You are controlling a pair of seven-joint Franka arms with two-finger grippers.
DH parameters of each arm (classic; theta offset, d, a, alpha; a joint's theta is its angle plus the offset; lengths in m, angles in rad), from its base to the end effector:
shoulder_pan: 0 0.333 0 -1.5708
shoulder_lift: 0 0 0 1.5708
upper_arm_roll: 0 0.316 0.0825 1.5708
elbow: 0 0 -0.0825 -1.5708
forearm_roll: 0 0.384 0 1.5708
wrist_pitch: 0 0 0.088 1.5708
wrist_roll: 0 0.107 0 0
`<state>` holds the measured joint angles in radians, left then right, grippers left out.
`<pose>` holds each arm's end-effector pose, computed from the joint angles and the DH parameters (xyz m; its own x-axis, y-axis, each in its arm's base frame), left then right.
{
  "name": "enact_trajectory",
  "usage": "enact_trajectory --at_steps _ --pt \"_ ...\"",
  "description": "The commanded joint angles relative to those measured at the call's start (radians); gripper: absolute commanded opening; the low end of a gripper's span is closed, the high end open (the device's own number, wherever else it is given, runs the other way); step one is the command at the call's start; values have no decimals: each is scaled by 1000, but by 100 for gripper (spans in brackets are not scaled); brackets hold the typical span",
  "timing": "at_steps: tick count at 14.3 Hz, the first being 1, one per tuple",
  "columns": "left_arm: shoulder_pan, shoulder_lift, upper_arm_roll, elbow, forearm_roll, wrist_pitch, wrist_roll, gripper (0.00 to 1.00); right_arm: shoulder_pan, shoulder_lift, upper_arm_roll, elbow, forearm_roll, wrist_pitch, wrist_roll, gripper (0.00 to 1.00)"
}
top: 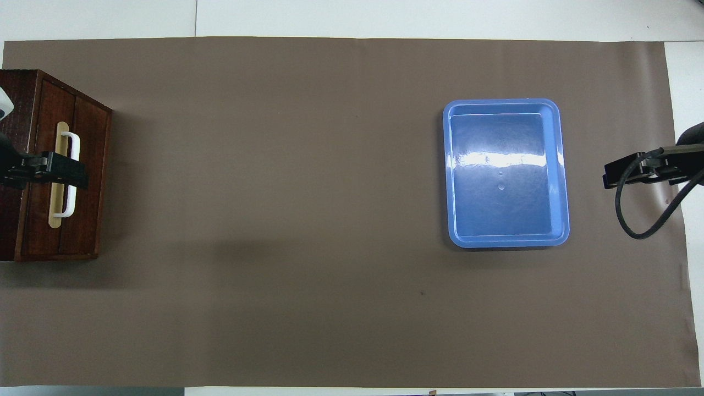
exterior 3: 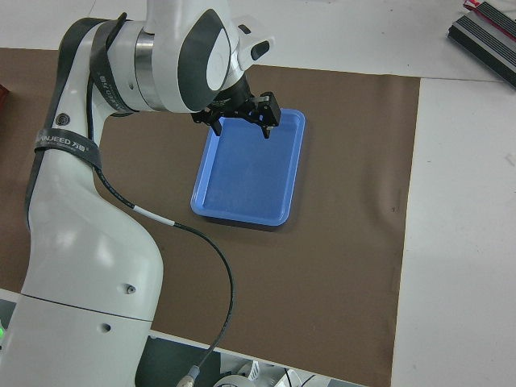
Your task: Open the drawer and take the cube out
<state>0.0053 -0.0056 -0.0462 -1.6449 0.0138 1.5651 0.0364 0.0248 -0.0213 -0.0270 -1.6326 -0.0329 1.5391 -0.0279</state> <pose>0.5489 -0.0210 0.5923 0.9942 -0.0770 -0.0746 -0.0781 -0.9969 -0.0113 0.5428 -0.0050 0.6046 0.9970 0.0247 -0.0730 0.0270 -0.9992 0.0303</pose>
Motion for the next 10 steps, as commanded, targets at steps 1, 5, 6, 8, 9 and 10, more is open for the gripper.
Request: enact_trajectory --at_steps 1,5,6,8,9,10 --pt "7 9 -4 16 -8 9 14 100 -11 -22 9 -26 -5 6 13 100" --pt "4 6 -4 10 -11 15 19 100 -11 -22 9 -26 -5 6 13 100" --pt "4 4 -4 -3 -15 27 11 100 -11 -22 9 -26 -5 6 13 100" --pt "2 4 -4 -4 -15 46 2 100 -11 -22 9 -26 -5 6 13 100" --pt "7 3 -4 -4 -15 50 -21 100 -11 -22 9 -26 -5 6 13 100" --pt "1 4 -4 -9 -3 79 -64 100 -11 -22 9 -26 -5 4 13 100"
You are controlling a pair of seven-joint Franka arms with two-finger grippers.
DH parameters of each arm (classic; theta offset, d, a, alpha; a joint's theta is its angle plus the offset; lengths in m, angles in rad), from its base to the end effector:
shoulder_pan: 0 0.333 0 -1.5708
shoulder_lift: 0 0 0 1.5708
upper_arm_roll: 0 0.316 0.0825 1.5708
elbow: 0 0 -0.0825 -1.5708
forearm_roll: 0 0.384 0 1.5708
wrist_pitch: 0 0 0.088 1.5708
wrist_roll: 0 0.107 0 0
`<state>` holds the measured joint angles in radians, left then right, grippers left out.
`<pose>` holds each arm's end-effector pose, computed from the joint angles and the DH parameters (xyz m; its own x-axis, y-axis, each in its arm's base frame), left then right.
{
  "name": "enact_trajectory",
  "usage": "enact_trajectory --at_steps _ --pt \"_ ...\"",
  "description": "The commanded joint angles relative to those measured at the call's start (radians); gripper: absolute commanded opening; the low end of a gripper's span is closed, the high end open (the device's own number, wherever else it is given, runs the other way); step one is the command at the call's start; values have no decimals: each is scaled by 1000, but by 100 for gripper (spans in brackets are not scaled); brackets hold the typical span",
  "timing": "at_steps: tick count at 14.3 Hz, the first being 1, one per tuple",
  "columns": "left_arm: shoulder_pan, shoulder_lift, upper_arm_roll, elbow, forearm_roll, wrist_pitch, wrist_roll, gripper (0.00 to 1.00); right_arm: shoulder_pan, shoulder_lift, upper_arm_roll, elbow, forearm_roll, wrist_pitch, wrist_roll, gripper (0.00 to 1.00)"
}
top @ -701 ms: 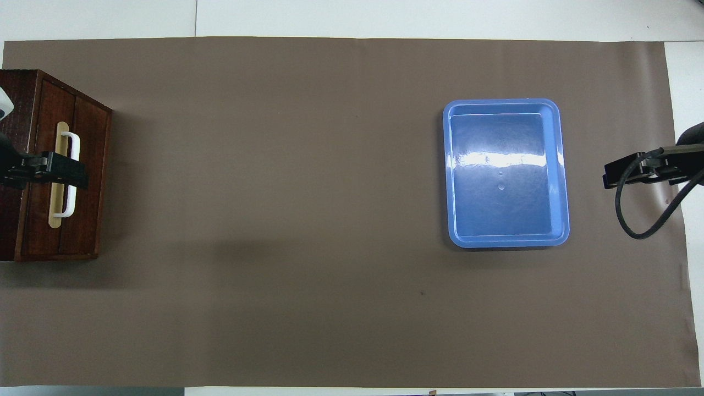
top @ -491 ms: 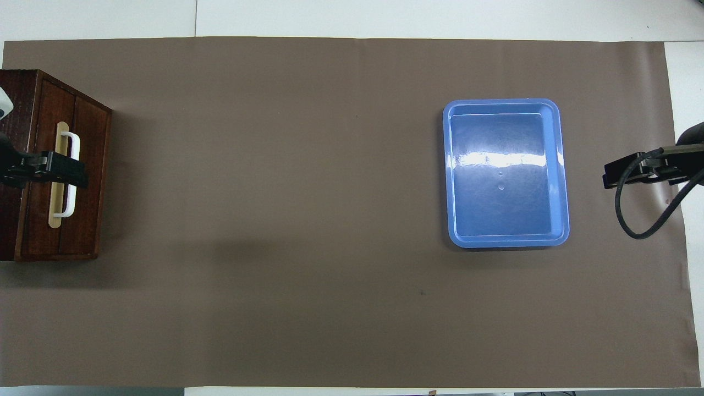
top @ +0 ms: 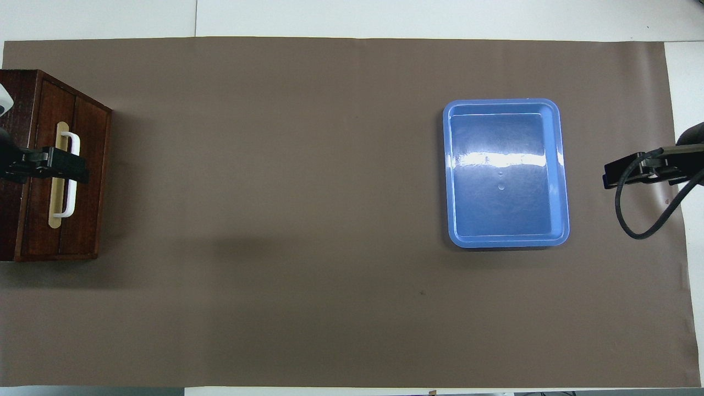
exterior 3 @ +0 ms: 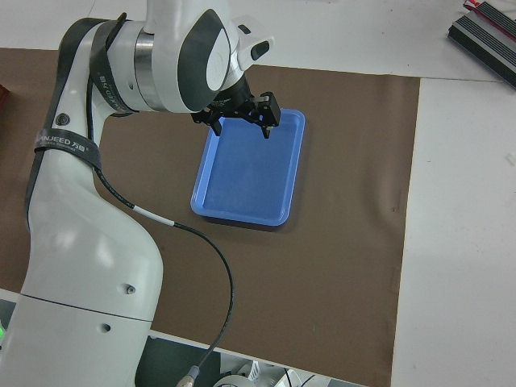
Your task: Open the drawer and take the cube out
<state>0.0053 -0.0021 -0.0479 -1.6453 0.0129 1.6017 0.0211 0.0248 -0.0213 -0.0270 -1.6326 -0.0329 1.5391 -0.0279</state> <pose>0.5538 -0.0223 0.5931 0.9971 -0.0640 -0.0418 -0.0646 -0.9978 -0.0121 0.5428 -0.0050 0.6046 0.9970 0.0247 -0.0730 0.0270 -0.9992 0.0303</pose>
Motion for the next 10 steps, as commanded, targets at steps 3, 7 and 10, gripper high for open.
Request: enact_trajectory --at_steps 3,7,10 --pt "-74 8 -3 -19 149 69 -67 100 -11 -22 9 -26 -5 6 13 100" --pt "-140 71 -3 -76 336 139 -72 100 -11 -22 9 -26 -5 6 13 100" --pt "-137 122 -3 -138 476 239 -72 100 -11 -22 9 -26 -5 6 13 100"
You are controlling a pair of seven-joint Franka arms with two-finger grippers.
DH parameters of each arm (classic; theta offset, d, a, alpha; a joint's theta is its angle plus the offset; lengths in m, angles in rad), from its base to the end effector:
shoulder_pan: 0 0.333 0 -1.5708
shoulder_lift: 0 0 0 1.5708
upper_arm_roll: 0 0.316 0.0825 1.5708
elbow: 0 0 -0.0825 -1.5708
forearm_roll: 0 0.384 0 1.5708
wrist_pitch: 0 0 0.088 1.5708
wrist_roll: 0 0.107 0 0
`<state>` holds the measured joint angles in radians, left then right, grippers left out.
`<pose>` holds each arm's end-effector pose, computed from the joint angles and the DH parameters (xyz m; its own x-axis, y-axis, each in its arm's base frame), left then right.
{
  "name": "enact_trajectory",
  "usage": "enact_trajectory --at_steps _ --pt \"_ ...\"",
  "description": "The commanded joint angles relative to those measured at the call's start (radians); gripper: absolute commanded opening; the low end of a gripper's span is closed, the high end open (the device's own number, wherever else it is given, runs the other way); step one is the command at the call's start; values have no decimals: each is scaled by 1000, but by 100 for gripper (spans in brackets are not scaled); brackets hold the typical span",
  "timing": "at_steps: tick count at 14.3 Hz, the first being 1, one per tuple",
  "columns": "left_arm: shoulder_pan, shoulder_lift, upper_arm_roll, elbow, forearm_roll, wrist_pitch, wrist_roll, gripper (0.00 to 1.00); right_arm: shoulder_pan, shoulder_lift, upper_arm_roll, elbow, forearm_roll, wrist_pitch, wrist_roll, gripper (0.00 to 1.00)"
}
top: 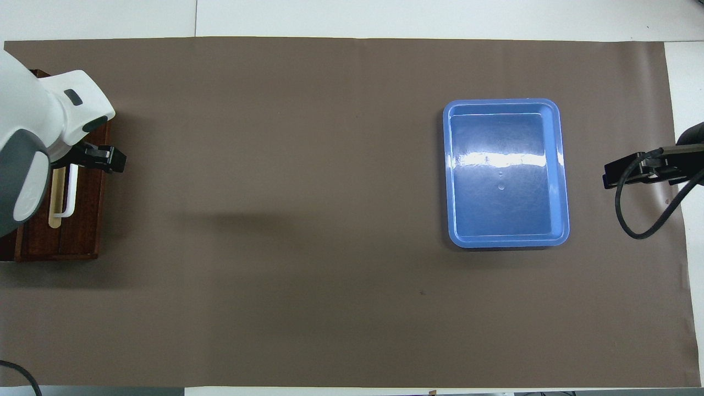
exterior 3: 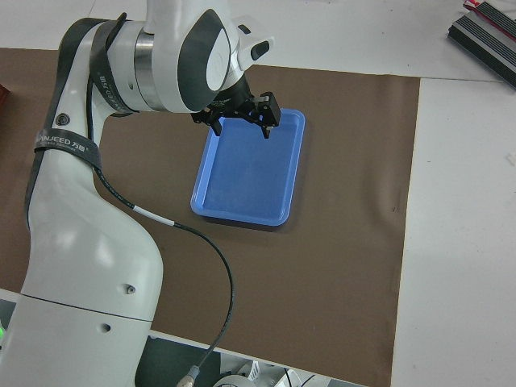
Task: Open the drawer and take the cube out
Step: 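Pull the drawer open with the left gripper while the right gripper rises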
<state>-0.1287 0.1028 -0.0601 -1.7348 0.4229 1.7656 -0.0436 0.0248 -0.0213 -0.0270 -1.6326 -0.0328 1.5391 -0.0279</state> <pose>0.5853 -0.0738 0.5115 0.9715 -0.2261 -0.0706 -0.2354 -0.8886 -0.3937 0.5428 -0.0049 0.6046 0.9970 0.0247 -0.0730 0.0270 -0.9992 0.0302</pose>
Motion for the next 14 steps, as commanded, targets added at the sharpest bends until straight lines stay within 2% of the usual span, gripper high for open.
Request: enact_trajectory --at_steps 1,8,14 --pt "10 18 9 -74 72 109 -12 100 -11 -22 9 -26 -6 6 13 100" --pt "84 15 13 -233 122 330 -19 100 -11 -22 9 -26 -6 6 13 100" --pt "116 18 13 -269 122 403 -19 100 -20 -20 7 -24 -6 16 16 100"
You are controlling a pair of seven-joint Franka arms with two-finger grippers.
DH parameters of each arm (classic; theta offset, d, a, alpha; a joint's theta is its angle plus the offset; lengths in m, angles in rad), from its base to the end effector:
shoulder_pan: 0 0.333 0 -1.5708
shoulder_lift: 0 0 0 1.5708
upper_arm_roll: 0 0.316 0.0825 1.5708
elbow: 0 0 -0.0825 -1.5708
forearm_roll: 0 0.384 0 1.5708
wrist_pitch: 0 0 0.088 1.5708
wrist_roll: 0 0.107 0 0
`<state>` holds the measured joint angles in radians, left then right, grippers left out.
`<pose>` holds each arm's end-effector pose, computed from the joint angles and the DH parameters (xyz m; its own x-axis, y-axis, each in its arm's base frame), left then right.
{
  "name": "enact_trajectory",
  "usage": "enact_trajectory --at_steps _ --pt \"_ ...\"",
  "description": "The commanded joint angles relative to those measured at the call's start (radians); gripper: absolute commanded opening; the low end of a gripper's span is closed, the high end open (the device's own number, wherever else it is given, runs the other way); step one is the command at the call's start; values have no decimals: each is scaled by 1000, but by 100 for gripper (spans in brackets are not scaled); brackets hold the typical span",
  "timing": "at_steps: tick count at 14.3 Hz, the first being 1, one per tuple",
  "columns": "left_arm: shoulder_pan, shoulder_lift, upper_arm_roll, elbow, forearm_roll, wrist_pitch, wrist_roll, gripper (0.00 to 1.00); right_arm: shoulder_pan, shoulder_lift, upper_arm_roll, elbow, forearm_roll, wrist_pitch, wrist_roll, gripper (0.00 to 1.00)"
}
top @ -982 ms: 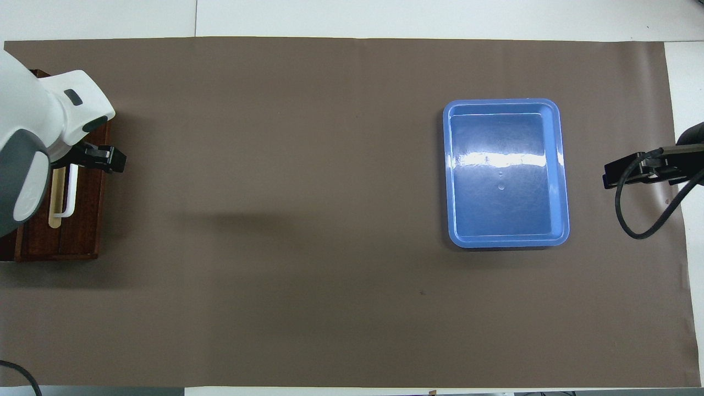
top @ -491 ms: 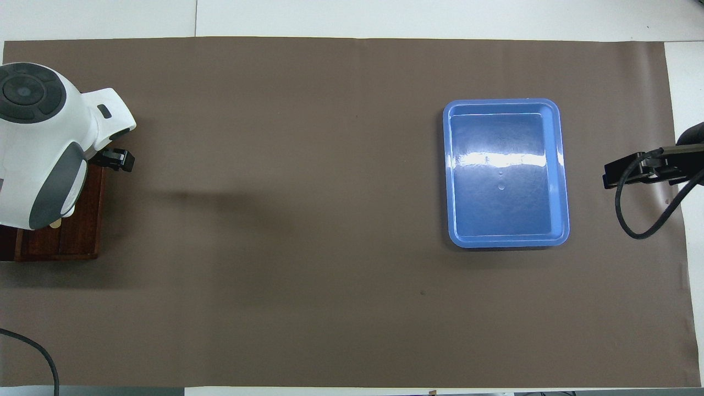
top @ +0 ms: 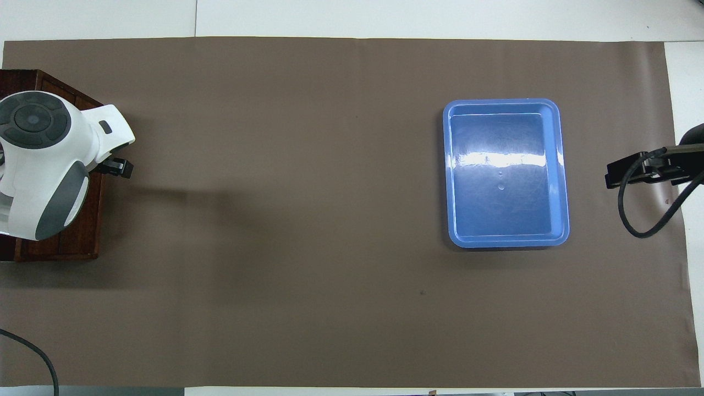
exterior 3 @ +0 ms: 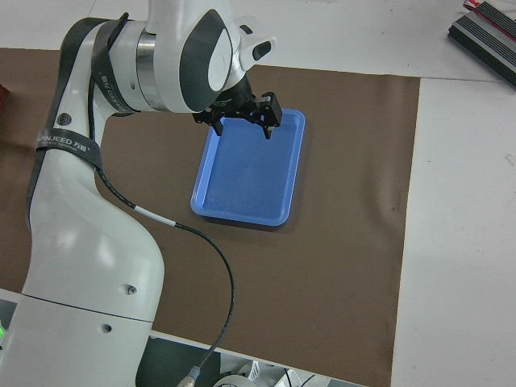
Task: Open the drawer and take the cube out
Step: 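Pull the drawer open with the left gripper while the right gripper rises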
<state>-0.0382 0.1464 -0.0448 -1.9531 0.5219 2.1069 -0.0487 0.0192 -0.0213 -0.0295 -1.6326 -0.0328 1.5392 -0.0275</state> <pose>0.5928 -0.0250 0.4101 0.9559 -0.2921 -0.0288 -0.2760 -0.8612 -0.4267 0.5428 -0.0094 0.6046 0.9972 0.0162 -0.0729 0.0185 -0.9994 0.0301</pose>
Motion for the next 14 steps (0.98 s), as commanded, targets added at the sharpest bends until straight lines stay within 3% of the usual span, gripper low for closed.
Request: enact_trajectory --at_steps 1,9,14 --pt "26 -21 -3 -55 23 68 -14 100 -16 -22 11 -27 -6 19 9 100" --pt "4 44 -6 -41 38 105 -152 100 -13 -16 11 -26 1 93 18 100" --pt "-92 70 -6 -13 -11 94 -306 100 -19 -22 10 -53 -6 150 55 100"
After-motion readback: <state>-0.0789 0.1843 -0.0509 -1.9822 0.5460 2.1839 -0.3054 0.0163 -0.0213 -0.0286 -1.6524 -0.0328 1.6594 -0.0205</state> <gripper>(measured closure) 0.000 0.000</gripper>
